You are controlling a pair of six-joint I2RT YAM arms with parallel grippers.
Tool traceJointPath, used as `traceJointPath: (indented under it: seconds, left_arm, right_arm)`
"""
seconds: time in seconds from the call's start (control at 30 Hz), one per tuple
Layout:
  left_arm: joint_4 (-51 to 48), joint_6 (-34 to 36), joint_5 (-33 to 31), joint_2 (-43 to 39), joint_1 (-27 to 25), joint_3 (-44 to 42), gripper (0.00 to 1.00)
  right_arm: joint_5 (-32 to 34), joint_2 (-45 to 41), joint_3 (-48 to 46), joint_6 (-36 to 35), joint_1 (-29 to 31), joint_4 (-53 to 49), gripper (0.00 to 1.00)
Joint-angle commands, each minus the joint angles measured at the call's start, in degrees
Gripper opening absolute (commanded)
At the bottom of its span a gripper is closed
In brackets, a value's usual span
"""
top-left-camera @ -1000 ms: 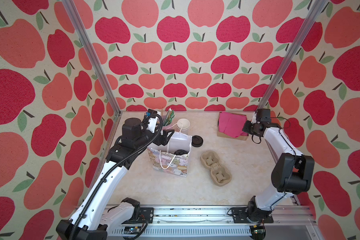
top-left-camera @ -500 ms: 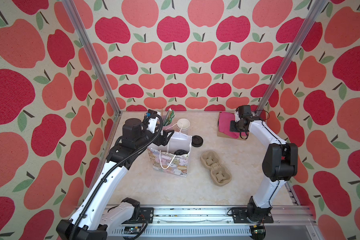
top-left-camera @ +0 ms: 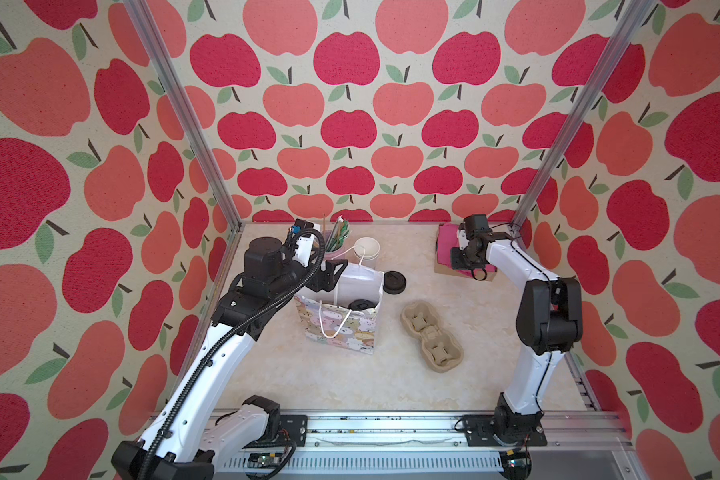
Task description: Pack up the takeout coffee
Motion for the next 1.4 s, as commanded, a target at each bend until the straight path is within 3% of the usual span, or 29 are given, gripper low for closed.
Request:
traceJointPath:
  seconds: [0.0,0.27,0.37,0.43,0.6,0.77,0.9,1.0,1.37]
  left_arm:
    - [0.41,0.50,-0.56,-0.86,-0.25,-0.39,0.92]
    - [0.41,0.65,-0.53,-0.86,-0.28,-0.31,0.92]
    - [0.34,0.80,-0.60,-1.02,-0.27,-0.40,0.92]
    - [0.49,0.89,-0.65,-1.04,-0.28,-0.49,0.92]
    - [0.79,1.07,-0.56,-1.07,-0.25,-0.46,0.92]
    - [1.12,1.10,-0.47,-0.91,-0.31,-0.31,0.92]
    - [1.44,0.92,-0.96,-1.04,-0.33,-0.36,0.92]
    - [2.07,0.83,-1.44,-1.80,-0.33,-0.89,0.92]
    - [1.42,1.39,-2.09,-2.87,-0.29,-1.78,0.93]
  right_arm:
    - [-4.32,0.86,2.44,0.60,0.09,-2.03,0.14]
    - [-18.93,-1.77,2.62,7.11,-3.54,1.02,0.30]
    - [-23.38,-5.47,-0.57,9.79,-6.05,5.65,0.41]
    - [-22.32,-7.81,-2.64,9.08,-6.81,7.44,0.51]
    - [-10.00,-9.99,-3.50,0.56,-5.58,3.64,0.75]
    - [13.09,-7.26,-1.07,-13.66,1.93,-1.61,0.90]
    - [30.23,-2.31,0.30,-22.23,8.17,-3.10,0.92]
    - [38.27,1.11,-0.32,-28.02,11.97,-1.71,0.91]
    - [53.15,5.51,-6.44,-42.26,16.66,10.09,0.83]
